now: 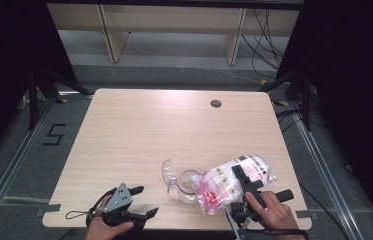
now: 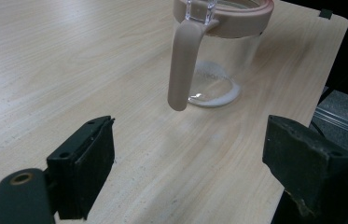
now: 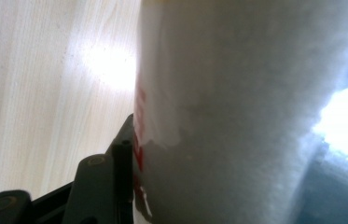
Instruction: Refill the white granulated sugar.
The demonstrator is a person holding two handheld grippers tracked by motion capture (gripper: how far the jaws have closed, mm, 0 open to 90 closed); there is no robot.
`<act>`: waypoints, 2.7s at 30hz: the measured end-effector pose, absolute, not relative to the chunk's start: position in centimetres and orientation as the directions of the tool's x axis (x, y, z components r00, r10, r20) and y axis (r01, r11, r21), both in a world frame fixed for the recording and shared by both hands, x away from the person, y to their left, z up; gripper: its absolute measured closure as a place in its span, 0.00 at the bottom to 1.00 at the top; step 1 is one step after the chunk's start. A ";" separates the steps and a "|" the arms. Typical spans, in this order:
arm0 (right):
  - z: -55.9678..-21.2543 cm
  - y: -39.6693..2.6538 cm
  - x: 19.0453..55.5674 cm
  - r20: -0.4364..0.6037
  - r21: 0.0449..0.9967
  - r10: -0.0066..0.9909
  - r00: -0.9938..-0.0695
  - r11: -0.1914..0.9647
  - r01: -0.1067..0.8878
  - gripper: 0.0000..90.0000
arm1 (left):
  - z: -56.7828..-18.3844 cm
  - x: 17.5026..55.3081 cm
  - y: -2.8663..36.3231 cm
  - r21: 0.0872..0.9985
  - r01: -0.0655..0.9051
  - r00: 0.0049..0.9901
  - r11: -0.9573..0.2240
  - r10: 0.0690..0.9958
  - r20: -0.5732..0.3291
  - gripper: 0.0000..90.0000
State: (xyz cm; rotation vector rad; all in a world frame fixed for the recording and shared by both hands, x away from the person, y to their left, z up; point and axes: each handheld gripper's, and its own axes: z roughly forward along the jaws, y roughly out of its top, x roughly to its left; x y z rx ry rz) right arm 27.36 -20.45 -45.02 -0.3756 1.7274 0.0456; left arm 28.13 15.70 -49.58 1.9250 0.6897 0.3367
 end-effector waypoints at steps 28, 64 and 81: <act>-45.3 -20.0 27.4 -0.949 -0.240 -0.283 -0.137 0.934 -0.264 0.54 | -49.6 28.1 15.7 0.894 0.322 0.795 -0.310 0.602 -0.078 0.18; -44.9 -20.0 27.4 -0.942 -0.270 -0.314 -0.118 0.919 -0.288 0.55 | -49.6 28.1 15.7 0.891 0.320 0.796 -0.321 0.602 -0.069 0.18; -44.8 -20.3 27.4 -0.939 -0.280 -0.323 -0.118 0.918 -0.281 0.56 | -49.6 28.1 15.6 0.896 0.321 0.794 -0.308 0.603 -0.078 0.18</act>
